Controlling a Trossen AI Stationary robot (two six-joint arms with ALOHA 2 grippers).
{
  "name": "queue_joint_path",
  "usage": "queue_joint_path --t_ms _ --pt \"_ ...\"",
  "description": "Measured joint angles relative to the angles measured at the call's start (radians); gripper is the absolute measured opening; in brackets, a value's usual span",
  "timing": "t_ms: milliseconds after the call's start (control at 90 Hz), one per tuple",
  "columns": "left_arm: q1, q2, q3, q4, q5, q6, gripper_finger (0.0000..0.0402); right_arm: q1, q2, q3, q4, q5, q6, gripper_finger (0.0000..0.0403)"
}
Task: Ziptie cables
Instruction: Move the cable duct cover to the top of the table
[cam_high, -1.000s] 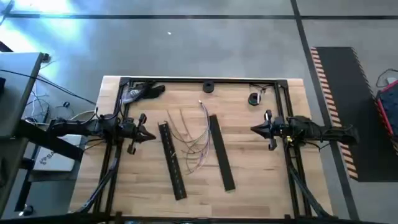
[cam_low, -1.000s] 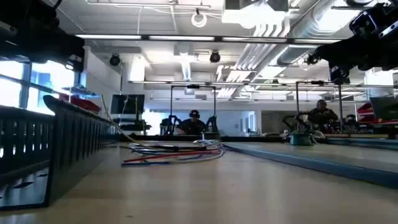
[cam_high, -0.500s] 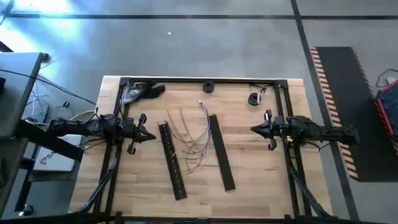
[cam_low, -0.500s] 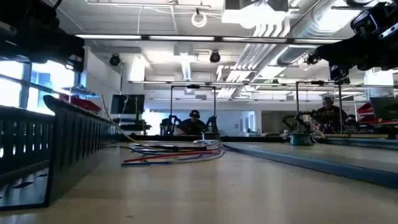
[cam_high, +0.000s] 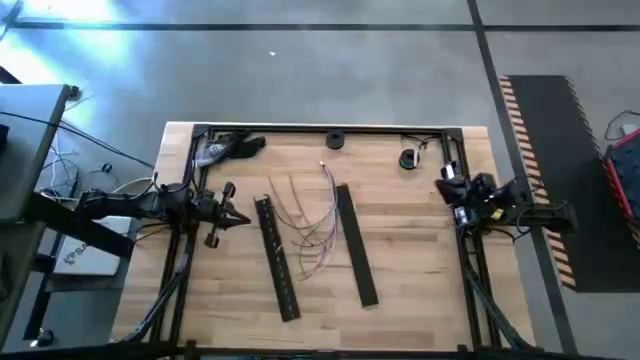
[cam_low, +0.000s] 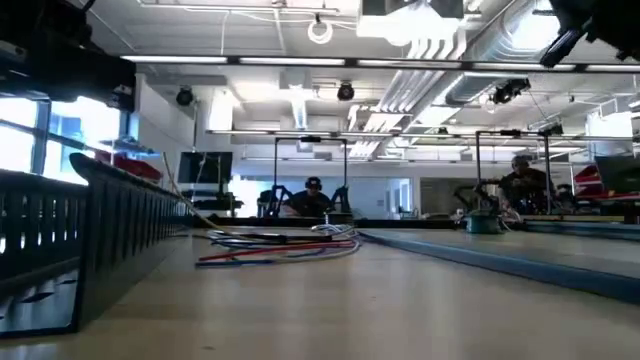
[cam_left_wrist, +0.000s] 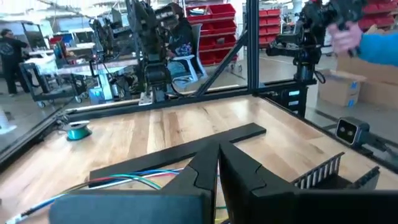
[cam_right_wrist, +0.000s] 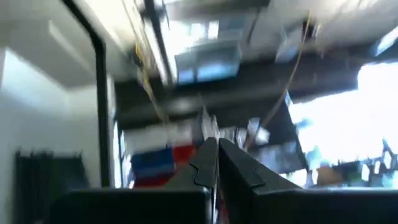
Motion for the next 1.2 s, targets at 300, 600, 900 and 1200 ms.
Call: queue_joint_path --t_ms 300,600,900,1200 --pt "0.000 0.000 0.000 0.000 0.000 -0.005 0.0000 0.000 0.122 0.001 -0.073 0.040 0.185 0.0000" --pt "0.000 0.000 0.000 -0.002 -0.083 0.046 0.0000 -0.014 0.630 0.164 -0.265 0.059 0.236 0.0012" --pt "0.000 0.000 0.000 -0.001 -0.149 0.047 0.0000 -0.001 1.088 0.589 -0.792 -0.081 0.144 0.0158" --pt "0.000 0.000 0.000 -0.007 -0.148 0.044 0.0000 0.132 1.384 0.811 -0.938 -0.271 0.226 0.0323"
